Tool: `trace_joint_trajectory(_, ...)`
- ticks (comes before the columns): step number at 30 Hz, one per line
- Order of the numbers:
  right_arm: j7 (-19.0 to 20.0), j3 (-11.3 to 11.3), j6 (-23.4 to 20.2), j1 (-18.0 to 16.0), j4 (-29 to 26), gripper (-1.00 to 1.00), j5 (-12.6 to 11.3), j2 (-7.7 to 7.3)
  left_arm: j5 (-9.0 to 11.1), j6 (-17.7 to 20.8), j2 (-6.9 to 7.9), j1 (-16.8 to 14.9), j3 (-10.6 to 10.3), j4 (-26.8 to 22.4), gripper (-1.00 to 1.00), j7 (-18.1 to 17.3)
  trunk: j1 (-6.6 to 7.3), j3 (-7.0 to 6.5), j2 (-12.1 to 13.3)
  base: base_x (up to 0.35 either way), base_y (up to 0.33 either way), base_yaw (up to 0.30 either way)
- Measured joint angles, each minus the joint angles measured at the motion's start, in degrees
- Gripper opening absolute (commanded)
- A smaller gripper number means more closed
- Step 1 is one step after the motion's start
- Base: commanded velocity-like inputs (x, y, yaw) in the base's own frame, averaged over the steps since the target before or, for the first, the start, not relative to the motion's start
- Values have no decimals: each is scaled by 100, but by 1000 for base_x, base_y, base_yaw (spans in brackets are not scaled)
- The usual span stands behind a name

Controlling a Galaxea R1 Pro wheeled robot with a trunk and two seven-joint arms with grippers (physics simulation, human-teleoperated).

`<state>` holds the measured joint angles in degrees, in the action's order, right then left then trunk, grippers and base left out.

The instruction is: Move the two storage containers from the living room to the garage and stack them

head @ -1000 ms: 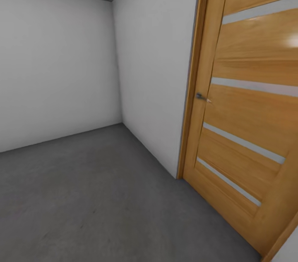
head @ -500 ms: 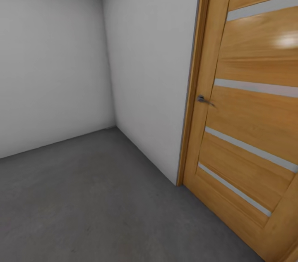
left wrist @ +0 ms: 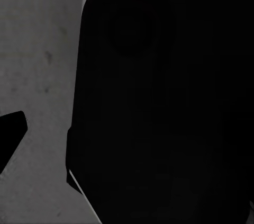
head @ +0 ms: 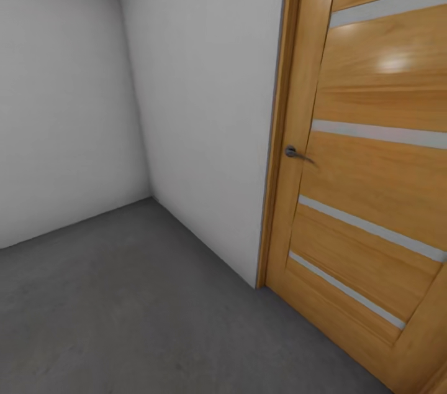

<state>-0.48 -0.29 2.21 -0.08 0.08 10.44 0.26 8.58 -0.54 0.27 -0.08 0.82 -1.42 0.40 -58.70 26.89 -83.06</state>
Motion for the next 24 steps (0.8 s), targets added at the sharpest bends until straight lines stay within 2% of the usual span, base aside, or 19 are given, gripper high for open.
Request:
trace_joint_trajectory(14, 0, 0, 0, 0, 0, 100, -9, 0, 0, -1, 0, 0, 2, -2, 100, 0, 0, 0, 0, 304, 186, -246)
trace_joint_trajectory(24, 0, 0, 0, 0, 0, 100, -16, 0, 0, -2, 8, 0, 2, 0, 100, 0, -3, 0, 0, 44, 13, -246)
